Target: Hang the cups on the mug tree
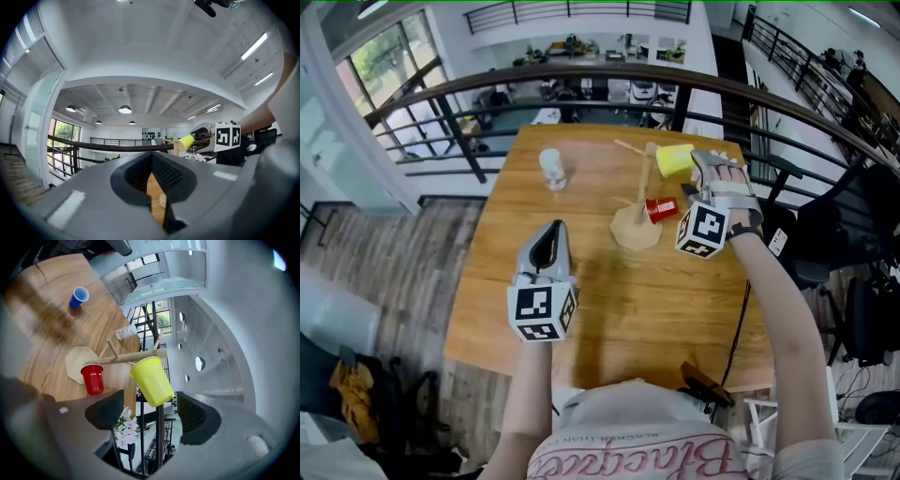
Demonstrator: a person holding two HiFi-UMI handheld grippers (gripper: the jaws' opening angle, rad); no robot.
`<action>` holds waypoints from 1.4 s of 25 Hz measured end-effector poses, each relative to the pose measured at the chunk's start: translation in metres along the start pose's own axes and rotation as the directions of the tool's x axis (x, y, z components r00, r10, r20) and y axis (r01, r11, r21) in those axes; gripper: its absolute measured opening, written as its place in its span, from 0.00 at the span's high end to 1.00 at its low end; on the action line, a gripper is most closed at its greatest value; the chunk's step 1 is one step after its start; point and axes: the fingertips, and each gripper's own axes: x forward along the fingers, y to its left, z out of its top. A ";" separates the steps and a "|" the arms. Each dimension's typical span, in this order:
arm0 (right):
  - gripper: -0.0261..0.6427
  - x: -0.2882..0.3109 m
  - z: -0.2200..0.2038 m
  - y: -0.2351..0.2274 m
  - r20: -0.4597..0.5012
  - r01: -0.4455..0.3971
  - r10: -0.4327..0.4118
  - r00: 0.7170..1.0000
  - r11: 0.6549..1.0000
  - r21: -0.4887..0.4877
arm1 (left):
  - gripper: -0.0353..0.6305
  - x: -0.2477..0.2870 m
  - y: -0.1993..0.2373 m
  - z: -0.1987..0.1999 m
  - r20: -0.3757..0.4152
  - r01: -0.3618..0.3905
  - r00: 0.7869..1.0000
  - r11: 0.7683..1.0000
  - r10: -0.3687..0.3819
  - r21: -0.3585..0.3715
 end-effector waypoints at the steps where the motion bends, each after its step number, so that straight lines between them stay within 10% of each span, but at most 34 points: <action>1: 0.42 -0.003 -0.001 -0.001 0.002 0.016 -0.016 1.000 1.000 0.020 | 0.93 -0.001 0.000 0.000 0.000 0.000 1.000 1.000 0.000 0.001; 10: 0.41 -0.042 -0.004 -0.007 0.036 0.059 -0.081 0.996 0.914 0.400 | 0.93 -0.009 -0.007 0.003 0.002 0.025 1.000 0.999 -0.025 0.021; 18: 0.43 -0.088 0.006 -0.006 0.111 -0.014 -0.129 0.986 0.588 0.808 | 0.93 -0.014 -0.007 0.007 0.008 0.036 0.999 0.999 -0.036 0.027; 25: 0.52 -0.112 0.007 0.008 0.111 -0.043 -0.185 0.976 0.338 0.940 | 0.93 -0.015 -0.005 0.008 0.017 0.038 0.999 0.999 -0.038 0.025; 35: 0.96 -0.140 0.031 0.026 0.220 -0.181 -0.231 0.948 0.179 0.967 | 0.93 -0.026 0.008 0.001 0.008 0.015 1.000 1.000 -0.015 0.007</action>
